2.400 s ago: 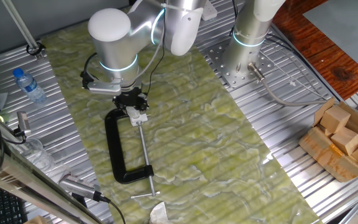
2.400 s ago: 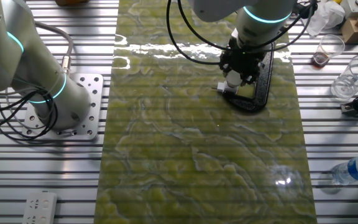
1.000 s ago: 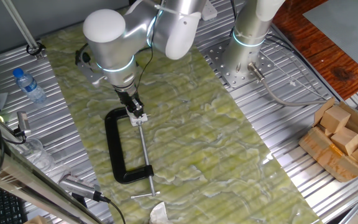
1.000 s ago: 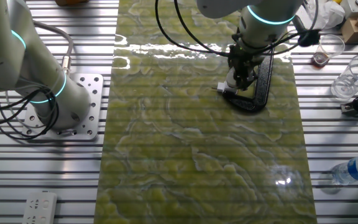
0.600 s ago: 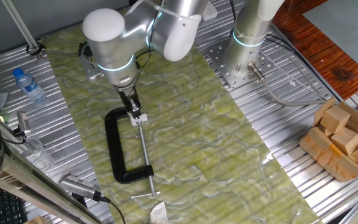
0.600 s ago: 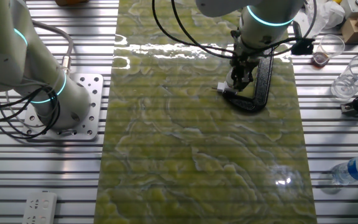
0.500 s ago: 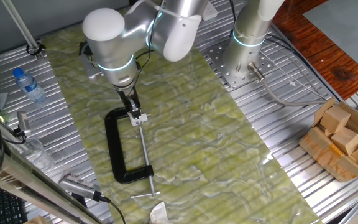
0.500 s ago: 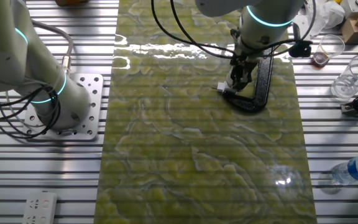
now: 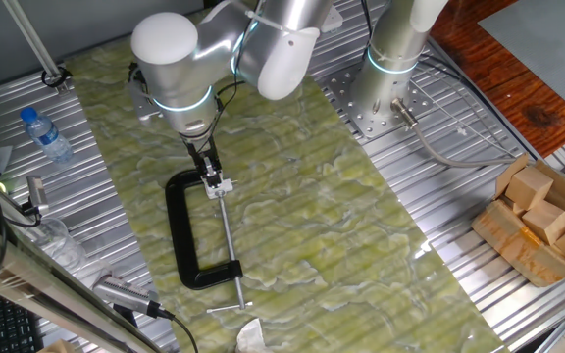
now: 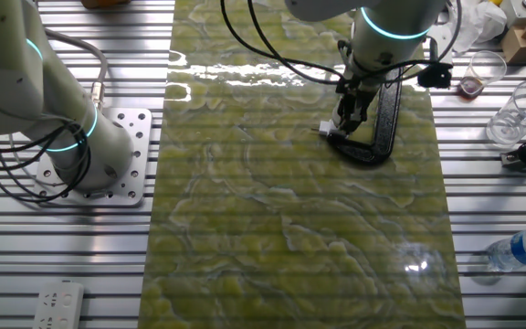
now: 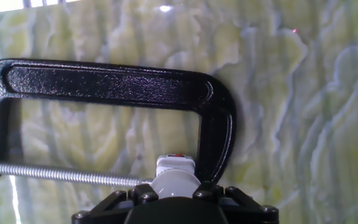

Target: Install the light bulb by rotating it

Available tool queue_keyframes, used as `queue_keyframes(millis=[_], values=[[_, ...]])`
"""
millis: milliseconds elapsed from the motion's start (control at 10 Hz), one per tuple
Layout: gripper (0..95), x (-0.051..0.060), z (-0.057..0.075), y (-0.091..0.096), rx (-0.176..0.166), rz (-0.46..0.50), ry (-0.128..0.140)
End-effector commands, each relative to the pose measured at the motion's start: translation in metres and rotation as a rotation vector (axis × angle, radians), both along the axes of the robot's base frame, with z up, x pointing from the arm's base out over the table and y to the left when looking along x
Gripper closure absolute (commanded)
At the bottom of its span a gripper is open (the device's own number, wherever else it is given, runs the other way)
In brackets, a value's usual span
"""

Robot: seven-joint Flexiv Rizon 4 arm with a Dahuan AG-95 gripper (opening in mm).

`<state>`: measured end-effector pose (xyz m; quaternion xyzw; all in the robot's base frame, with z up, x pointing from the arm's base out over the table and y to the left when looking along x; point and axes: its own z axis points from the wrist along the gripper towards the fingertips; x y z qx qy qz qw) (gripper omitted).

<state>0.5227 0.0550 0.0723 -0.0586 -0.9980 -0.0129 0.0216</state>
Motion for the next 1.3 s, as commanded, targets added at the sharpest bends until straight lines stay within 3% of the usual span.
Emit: queue_keyframes(millis=[100,200,300,600,700,800,1100,1300], values=[[38.0,-0.0001,0.0000,0.0000,0.005,0.092,-0.003],[38.0,-0.0001,0.0000,0.0000,0.005,0.100,-0.002],[19.0,-0.0001,0.0000,0.0000,0.004,0.121,-0.002],[19.0,0.0000,0.0006,0.0000,0.004,0.254,-0.018],[19.0,0.0001,0.0013,0.0000,0.005,0.357,-0.025],[19.0,0.0002,0.0017,0.0000,0.007,0.523,-0.031],[19.0,0.0004,0.0030,0.0000,0.019,0.790,-0.043],[19.0,0.0005,0.0030,0.0000,0.027,0.895,-0.048]])
